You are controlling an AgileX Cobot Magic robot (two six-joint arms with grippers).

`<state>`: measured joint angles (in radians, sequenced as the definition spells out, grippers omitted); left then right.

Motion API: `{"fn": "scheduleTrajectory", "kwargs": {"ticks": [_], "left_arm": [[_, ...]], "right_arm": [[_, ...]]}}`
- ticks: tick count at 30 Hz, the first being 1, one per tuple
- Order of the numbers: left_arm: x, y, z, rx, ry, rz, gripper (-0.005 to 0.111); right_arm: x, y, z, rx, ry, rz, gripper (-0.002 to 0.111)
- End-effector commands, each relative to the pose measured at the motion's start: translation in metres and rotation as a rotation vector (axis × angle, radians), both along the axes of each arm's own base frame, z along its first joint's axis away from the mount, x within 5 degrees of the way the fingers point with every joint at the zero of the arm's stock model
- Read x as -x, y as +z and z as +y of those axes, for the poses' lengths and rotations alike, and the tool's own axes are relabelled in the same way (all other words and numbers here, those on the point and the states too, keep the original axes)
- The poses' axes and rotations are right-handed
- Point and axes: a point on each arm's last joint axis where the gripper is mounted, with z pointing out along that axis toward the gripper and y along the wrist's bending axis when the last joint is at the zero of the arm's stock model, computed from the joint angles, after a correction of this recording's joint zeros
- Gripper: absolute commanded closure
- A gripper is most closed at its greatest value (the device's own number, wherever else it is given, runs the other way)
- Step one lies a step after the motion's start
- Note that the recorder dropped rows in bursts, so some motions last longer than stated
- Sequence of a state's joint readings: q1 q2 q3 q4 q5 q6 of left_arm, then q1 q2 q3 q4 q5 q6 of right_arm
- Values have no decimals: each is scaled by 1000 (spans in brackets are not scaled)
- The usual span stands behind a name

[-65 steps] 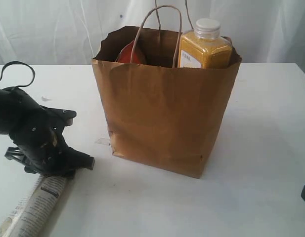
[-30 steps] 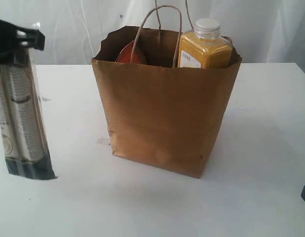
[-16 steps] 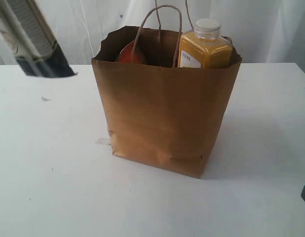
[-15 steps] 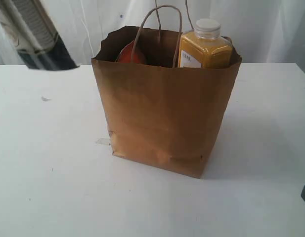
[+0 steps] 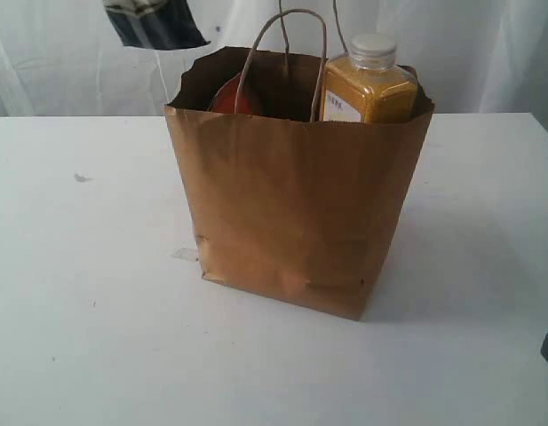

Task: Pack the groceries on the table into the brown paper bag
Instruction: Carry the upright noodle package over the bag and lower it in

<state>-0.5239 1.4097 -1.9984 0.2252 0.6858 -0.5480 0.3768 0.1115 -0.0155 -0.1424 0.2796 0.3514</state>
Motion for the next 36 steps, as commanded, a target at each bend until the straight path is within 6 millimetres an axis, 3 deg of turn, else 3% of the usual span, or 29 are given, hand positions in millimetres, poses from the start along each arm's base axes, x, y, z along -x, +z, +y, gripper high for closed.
{"fn": "scheduleTrajectory", "kwargs": {"ticks": [1,8,16,21,30,36], "left_arm": [[-5,22,-11,45,-82,-131,107],[-34,7,-41,0,-129,-108,107],[-28,3,-74,13,-226,-141,107],[-21,-1,-81,-11,-256,-95,107],[-12,-10,-77,-90,-269,66,107],[-11,-19,-90,-70,-368,135,107]], "right_arm": [[0,-1,-1,4,-7,-7,108],[0,-1,-1,4,-7,-7,108],[0,-1,-1,4,-7,-7,108],[0,-1,-1,4,-7,-7,108],[0,-1,-1,4,-7,-7,108],[0,-1,-1,4,-7,-7,108]]}}
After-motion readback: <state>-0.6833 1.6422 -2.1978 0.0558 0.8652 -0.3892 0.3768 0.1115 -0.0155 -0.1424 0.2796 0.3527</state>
